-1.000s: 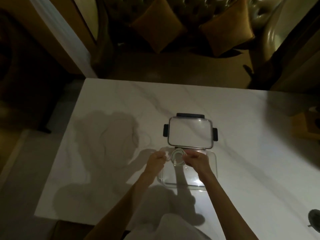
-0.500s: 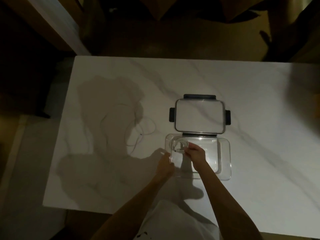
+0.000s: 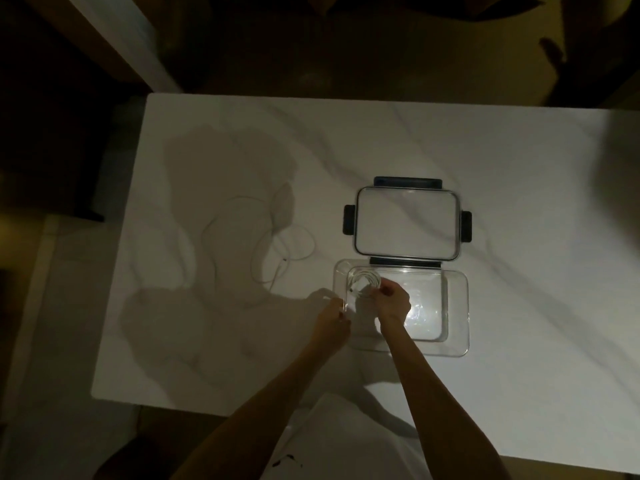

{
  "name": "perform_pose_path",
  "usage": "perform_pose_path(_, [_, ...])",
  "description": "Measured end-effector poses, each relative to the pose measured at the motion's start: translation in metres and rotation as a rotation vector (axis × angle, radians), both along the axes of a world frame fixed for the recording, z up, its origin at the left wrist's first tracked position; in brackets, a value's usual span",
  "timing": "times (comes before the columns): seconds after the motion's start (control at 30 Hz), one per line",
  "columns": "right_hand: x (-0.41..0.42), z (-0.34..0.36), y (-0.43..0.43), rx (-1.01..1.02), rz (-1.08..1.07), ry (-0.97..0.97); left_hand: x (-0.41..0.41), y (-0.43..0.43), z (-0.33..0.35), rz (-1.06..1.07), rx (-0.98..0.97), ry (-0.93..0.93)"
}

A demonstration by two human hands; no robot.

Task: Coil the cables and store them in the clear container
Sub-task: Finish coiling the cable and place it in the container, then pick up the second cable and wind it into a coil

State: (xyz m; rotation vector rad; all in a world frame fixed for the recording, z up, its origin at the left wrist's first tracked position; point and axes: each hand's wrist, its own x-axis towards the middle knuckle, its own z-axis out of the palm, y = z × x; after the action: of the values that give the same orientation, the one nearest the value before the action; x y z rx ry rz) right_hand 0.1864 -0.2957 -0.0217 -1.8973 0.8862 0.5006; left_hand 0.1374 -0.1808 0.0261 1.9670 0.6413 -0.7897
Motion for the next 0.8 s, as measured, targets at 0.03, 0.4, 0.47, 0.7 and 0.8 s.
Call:
perform_pose_path(0.03, [0.001,0.001,0.000,-0.003,0.028,0.001,0.000,0.000,0.001,0.001,0.000,0.001])
perform_pose_path(0.4, [0.008,0.005,-0.025,0.109,-0.064,-0.025,0.002,0.004,-0.001,-0.003,-0.003,0.026])
perform_pose_path(0.47, [0.007,0.003,-0.029,0.101,-0.044,-0.041,0.002,0.004,0.000,-0.013,0.000,0.022])
perform_pose_path(0.7, [0.006,-0.005,-0.036,0.097,0.101,0.035,0.002,0.006,-0.003,-0.020,-0.024,0.022])
perform_pose_path(0.8, [0.006,0.020,-0.031,-0.103,0.216,-0.002,-0.001,0.024,-0.007,0.056,-0.102,0.014])
